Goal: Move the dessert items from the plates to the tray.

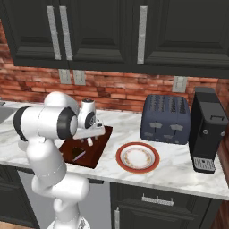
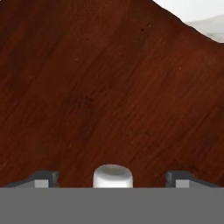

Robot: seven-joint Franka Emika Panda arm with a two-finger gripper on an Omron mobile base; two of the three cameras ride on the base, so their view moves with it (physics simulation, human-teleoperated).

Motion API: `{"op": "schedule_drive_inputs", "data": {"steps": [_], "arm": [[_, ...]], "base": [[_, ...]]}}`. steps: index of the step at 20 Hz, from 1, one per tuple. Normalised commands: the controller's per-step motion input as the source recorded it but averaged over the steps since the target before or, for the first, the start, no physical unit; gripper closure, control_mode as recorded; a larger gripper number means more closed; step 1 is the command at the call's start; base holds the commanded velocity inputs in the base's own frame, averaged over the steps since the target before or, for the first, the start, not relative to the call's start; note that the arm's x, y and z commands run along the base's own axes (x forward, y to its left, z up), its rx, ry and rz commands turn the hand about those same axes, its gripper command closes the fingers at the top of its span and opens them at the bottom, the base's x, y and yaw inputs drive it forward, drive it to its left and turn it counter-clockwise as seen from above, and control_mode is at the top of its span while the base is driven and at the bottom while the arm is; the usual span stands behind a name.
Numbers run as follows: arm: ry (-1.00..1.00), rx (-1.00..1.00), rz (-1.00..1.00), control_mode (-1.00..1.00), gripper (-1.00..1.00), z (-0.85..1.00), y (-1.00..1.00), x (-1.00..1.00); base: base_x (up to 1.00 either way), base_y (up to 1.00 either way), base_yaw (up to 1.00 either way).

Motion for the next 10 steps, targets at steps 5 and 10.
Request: {"op": "schedule_drive_inputs", "data": {"steps": [5,10], "arm": [[0.0,0.0,-0.03,-1.0,-1.0,0.24,0.0,-0.02],[0.0,0.0,-0.05,-1.0,-1.0,0.45,-0.21,-0.27]], "base": [[0.0,0.0,0.0],[0.0,0.0,0.0]]}}
